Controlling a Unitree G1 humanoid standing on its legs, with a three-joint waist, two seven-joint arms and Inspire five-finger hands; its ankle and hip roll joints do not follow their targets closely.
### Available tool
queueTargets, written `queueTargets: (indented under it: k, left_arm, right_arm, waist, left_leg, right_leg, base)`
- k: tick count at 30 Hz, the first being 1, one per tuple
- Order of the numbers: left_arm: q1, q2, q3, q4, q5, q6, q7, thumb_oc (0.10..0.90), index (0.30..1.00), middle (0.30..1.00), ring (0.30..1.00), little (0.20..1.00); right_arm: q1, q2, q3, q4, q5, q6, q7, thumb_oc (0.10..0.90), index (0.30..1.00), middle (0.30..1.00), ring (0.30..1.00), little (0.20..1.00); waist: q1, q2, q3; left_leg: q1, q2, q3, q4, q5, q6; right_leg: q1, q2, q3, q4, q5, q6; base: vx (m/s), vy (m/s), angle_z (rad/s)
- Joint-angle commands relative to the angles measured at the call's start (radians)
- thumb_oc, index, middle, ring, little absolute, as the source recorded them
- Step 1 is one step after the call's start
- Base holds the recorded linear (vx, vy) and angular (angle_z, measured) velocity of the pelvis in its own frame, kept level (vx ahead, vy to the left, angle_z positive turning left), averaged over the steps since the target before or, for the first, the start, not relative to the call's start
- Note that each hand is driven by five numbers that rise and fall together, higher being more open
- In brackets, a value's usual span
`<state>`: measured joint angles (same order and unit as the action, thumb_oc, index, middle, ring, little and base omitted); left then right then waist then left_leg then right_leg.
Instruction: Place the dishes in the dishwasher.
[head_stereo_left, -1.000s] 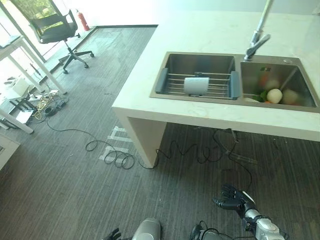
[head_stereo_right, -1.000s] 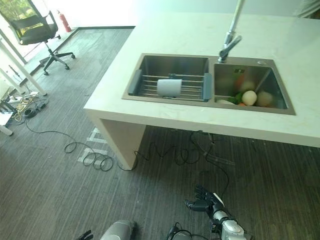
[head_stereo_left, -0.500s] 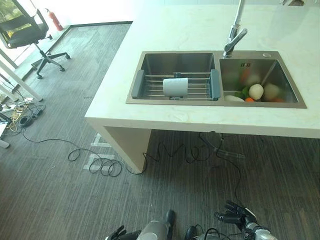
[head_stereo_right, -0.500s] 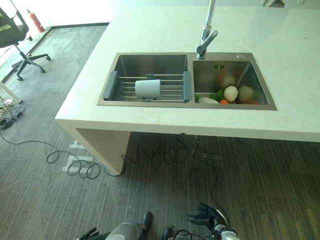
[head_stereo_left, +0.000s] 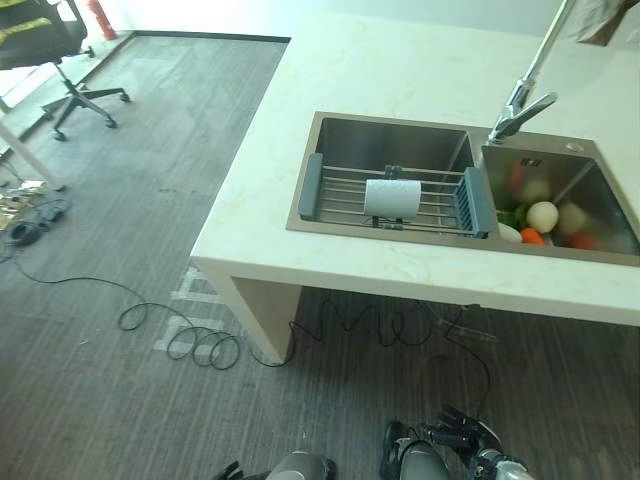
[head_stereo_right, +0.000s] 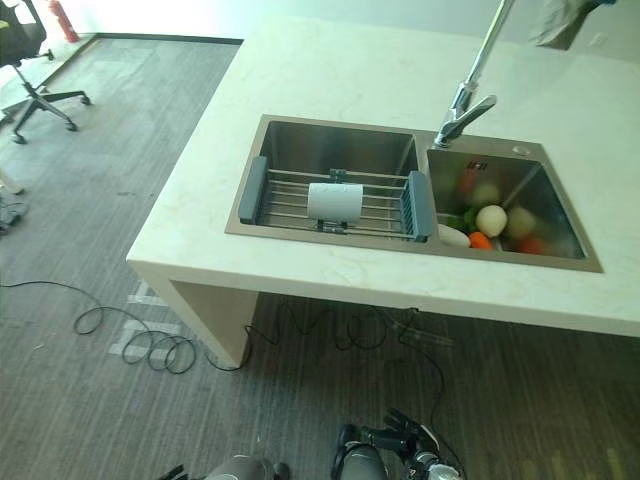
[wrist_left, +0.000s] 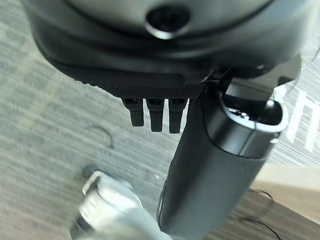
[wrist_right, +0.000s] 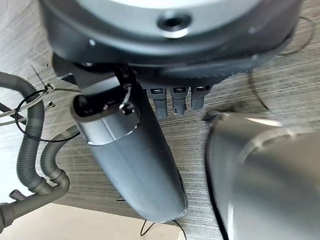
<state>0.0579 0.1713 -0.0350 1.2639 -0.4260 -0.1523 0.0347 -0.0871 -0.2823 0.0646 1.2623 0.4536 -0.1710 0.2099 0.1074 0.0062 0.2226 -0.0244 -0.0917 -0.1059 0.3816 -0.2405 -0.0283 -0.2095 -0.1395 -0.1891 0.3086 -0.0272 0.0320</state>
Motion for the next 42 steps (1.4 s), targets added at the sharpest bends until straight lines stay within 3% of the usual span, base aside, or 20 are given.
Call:
queueTargets:
  k: [1,5,6,9,11,13,15,19,22,24,25,28,30,31,33,36,38,40,41,42]
  left_arm:
    - [0.003,0.035,0.001,-0.026,-0.013,-0.028,0.032,0.800,0.900,0.900,0.900,0.900]
    - [-0.005,0.024,0.010,-0.020,-0.032,-0.036,0.024,0.800,0.900,0.900,0.900,0.900]
    - [-0.011,0.017,0.016,-0.012,-0.039,-0.052,0.012,0.800,0.900,0.900,0.900,0.900]
    - [-0.011,0.014,0.011,-0.016,-0.036,-0.075,0.009,0.800,0.900,0.900,0.900,0.900]
    - [-0.002,0.009,0.014,-0.031,-0.061,-0.094,0.019,0.800,0.900,0.900,0.900,0.900]
    - [-0.005,0.013,0.030,-0.034,-0.097,-0.103,0.038,0.800,0.900,0.900,0.900,0.900]
    - [-0.009,0.022,0.069,-0.038,-0.169,-0.159,0.086,0.800,0.900,0.900,0.900,0.900]
    - [0.000,0.100,0.185,-0.070,-0.160,-0.288,0.169,0.800,0.900,0.900,0.900,0.900]
    - [0.029,0.202,0.305,-0.156,0.012,-0.418,0.419,0.800,0.900,0.900,0.900,0.900]
    - [0.053,0.320,0.407,-0.216,0.151,-0.440,0.532,0.800,0.900,0.900,0.900,0.900]
    - [0.060,0.357,0.430,-0.235,0.173,-0.444,0.543,0.800,0.900,0.900,0.900,0.900]
    - [0.104,0.619,0.560,-0.370,0.339,-0.514,0.614,0.800,0.900,0.900,0.900,0.900]
    - [0.103,0.684,0.585,-0.394,0.400,-0.535,0.640,0.800,0.900,0.900,0.900,0.900]
    - [0.091,0.828,0.623,-0.458,0.485,-0.574,0.659,0.800,0.900,0.900,0.900,0.900]
    - [0.082,0.896,0.626,-0.495,0.469,-0.597,0.620,0.800,0.900,0.900,0.900,0.900]
    - [0.038,1.018,0.599,-0.622,0.326,-0.657,0.391,0.800,0.900,0.900,0.900,0.900]
    - [-0.046,1.083,0.520,-0.820,0.045,-0.538,0.053,0.800,0.900,0.900,0.900,0.900]
    - [-0.091,1.083,0.479,-0.875,-0.030,-0.483,-0.048,0.800,0.900,0.900,0.900,0.900]
    - [-0.177,1.065,0.384,-0.974,-0.015,-0.381,-0.175,0.800,0.900,0.900,0.900,0.900]
    - [-0.211,1.051,0.335,-1.024,0.001,-0.332,-0.211,0.800,0.900,0.900,0.900,0.900]
  right_arm:
    - [-0.016,-0.055,-0.015,-0.030,0.040,-0.032,0.006,0.800,0.900,0.900,0.900,0.900]
    - [-0.018,-0.066,-0.025,-0.024,0.020,-0.038,0.005,0.800,0.900,0.900,0.900,0.900]
    - [-0.014,-0.078,-0.035,-0.018,0.029,-0.051,-0.004,0.800,0.900,0.900,0.900,0.900]
    - [-0.010,-0.088,-0.045,-0.017,0.037,-0.049,-0.011,0.800,0.900,0.900,0.900,0.900]
    - [-0.005,-0.093,-0.061,-0.006,0.036,-0.050,-0.015,0.800,0.900,0.900,0.900,0.900]
    - [0.003,-0.091,-0.072,-0.007,0.040,-0.048,-0.026,0.800,0.900,0.900,0.900,0.900]
    - [0.015,-0.095,-0.093,0.002,0.077,-0.050,-0.016,0.800,0.900,0.900,0.900,0.900]
    - [0.027,-0.091,-0.090,0.007,0.047,-0.065,-0.005,0.800,0.900,0.900,0.900,0.900]
    - [0.029,-0.105,-0.093,0.010,0.023,-0.061,0.001,0.800,0.900,0.900,0.900,0.900]
    - [0.031,-0.111,-0.095,0.021,0.020,-0.064,0.007,0.800,0.900,0.900,0.900,0.900]
    - [0.033,-0.111,-0.093,0.020,0.023,-0.066,0.009,0.800,0.900,0.900,0.900,0.900]
    - [0.050,-0.109,-0.076,0.008,0.061,-0.059,0.000,0.800,0.900,0.900,0.900,0.900]
    - [0.053,-0.106,-0.072,0.011,0.062,-0.052,-0.002,0.800,0.900,0.900,0.900,0.900]
    - [0.056,-0.100,-0.057,0.013,0.063,-0.042,-0.010,0.800,0.900,0.900,0.900,0.900]
    - [0.059,-0.097,-0.049,0.012,0.064,-0.038,-0.014,0.800,0.900,0.900,0.900,0.900]
    - [0.062,-0.099,-0.041,0.008,0.069,-0.024,-0.019,0.800,0.900,0.900,0.900,0.900]
    - [0.061,-0.104,-0.040,0.005,0.083,-0.018,-0.013,0.800,0.900,0.900,0.900,0.900]
    - [0.061,-0.105,-0.041,0.002,0.088,-0.015,-0.010,0.800,0.900,0.900,0.900,0.900]
    - [0.060,-0.104,-0.050,0.002,0.103,-0.011,0.003,0.800,0.900,0.900,0.900,0.900]
    - [0.059,-0.101,-0.058,-0.001,0.113,-0.006,0.005,0.800,0.900,0.900,0.900,0.900]
  waist:
    - [-0.013,0.000,-0.013]
    - [-0.016,0.006,-0.010]
    - [-0.010,-0.014,0.006]
    - [-0.001,-0.021,0.025]
    - [0.005,0.011,0.033]
    - [-0.002,0.028,0.024]
    - [-0.013,0.042,0.002]
    - [-0.015,0.065,-0.029]
    - [-0.007,0.078,-0.047]
    - [0.002,0.082,-0.060]
    - [0.005,0.082,-0.063]
    - [0.012,0.091,-0.081]
    - [0.012,0.092,-0.082]
    - [0.006,0.095,-0.096]
    - [0.002,0.095,-0.101]
    - [-0.011,0.097,-0.111]
    - [-0.025,0.096,-0.117]
    - [-0.030,0.096,-0.119]
    - [-0.045,0.093,-0.120]
    - [-0.055,0.090,-0.120]
  left_leg:
    - [-0.078,0.095,0.010,-0.082,-0.010,0.000]
    - [-0.076,0.103,-0.003,-0.082,0.011,-0.020]
    - [-0.075,0.107,0.044,-0.082,0.114,-0.032]
    - [-0.110,0.091,0.077,-0.082,0.165,-0.033]
    - [-0.175,0.101,0.081,-0.082,0.114,-0.028]
    - [-0.198,0.125,0.080,-0.082,0.106,-0.037]
    - [-0.190,0.120,0.064,-0.082,0.090,-0.049]
    - [-0.163,0.093,0.040,-0.082,0.059,-0.047]
    - [-0.139,0.080,0.040,-0.082,0.033,-0.030]
    - [-0.136,0.077,0.036,-0.082,0.023,-0.020]
    - [-0.135,0.078,0.037,-0.082,0.021,-0.017]
    - [-0.132,0.085,0.045,-0.082,0.007,0.000]
    - [-0.122,0.088,0.053,-0.082,-0.003,0.000]
    - [-0.125,0.094,0.065,-0.082,-0.005,0.003]
    - [-0.122,0.098,0.071,-0.082,-0.009,0.005]
    - [-0.116,0.105,0.085,-0.082,-0.017,0.006]
    - [-0.108,0.109,0.098,-0.082,-0.022,0.007]
    - [-0.105,0.111,0.104,-0.082,-0.024,0.008]
    - [-0.099,0.113,0.113,-0.082,-0.025,0.012]
    - [-0.096,0.114,0.119,-0.082,-0.027,0.014]
  right_leg:
    - [0.082,-0.010,-0.008,-0.009,-0.155,0.087]
    - [0.079,-0.003,-0.007,-0.009,-0.165,0.063]
    - [0.085,-0.019,0.005,-0.009,-0.172,0.052]
    - [0.101,-0.019,0.007,-0.009,-0.186,0.048]
    - [0.124,0.003,-0.013,-0.009,-0.195,0.056]
    - [0.135,0.010,-0.032,-0.009,-0.204,0.056]
    - [0.134,0.005,-0.043,-0.009,-0.211,0.060]
    - [0.138,-0.017,-0.045,-0.009,-0.222,0.073]
    - [0.133,-0.037,-0.035,-0.009,-0.223,0.090]
    - [0.130,-0.034,-0.021,-0.009,-0.224,0.098]
    - [0.130,-0.034,-0.019,-0.009,-0.223,0.101]
    - [0.128,-0.035,-0.009,-0.009,-0.222,0.110]
    - [0.135,-0.034,-0.007,-0.009,-0.228,0.112]
    - [0.128,-0.031,-0.002,-0.009,-0.222,0.113]
    - [0.128,-0.028,0.005,-0.009,-0.223,0.114]
    - [0.126,-0.020,0.017,-0.009,-0.221,0.118]
    - [0.124,-0.014,0.029,-0.009,-0.219,0.122]
    - [0.124,-0.012,0.034,-0.009,-0.218,0.123]
    - [0.121,-0.007,0.049,-0.009,-0.212,0.127]
    - [0.119,-0.004,0.056,-0.009,-0.210,0.128]
  base:
    - [0.13,-0.164,0.05]
    - [0.14,-0.145,0.05]
    - [0.12,-0.142,0.14]
    - [0.08,-0.079,0.04]
    - [0.11,0.106,0.36]
    - [0.12,0.222,0.28]
    - [0.09,0.266,-0.36]
    - [0.11,0.249,-0.09]
    - [0.11,0.167,-0.18]
    - [0.10,0.039,-0.24]
    - [0.10,0.004,-0.12]
    - [0.06,-0.002,-0.18]
    - [0.06,-0.024,-0.12]
    - [0.09,-0.046,-0.06]
    - [0.05,-0.034,-0.06]
    - [0.05,-0.046,-0.14]
    - [0.06,-0.070,-0.18]
    - [0.04,-0.066,-0.21]
    - [0.04,-0.095,-0.27]
    - [0.04,-0.094,-0.22]
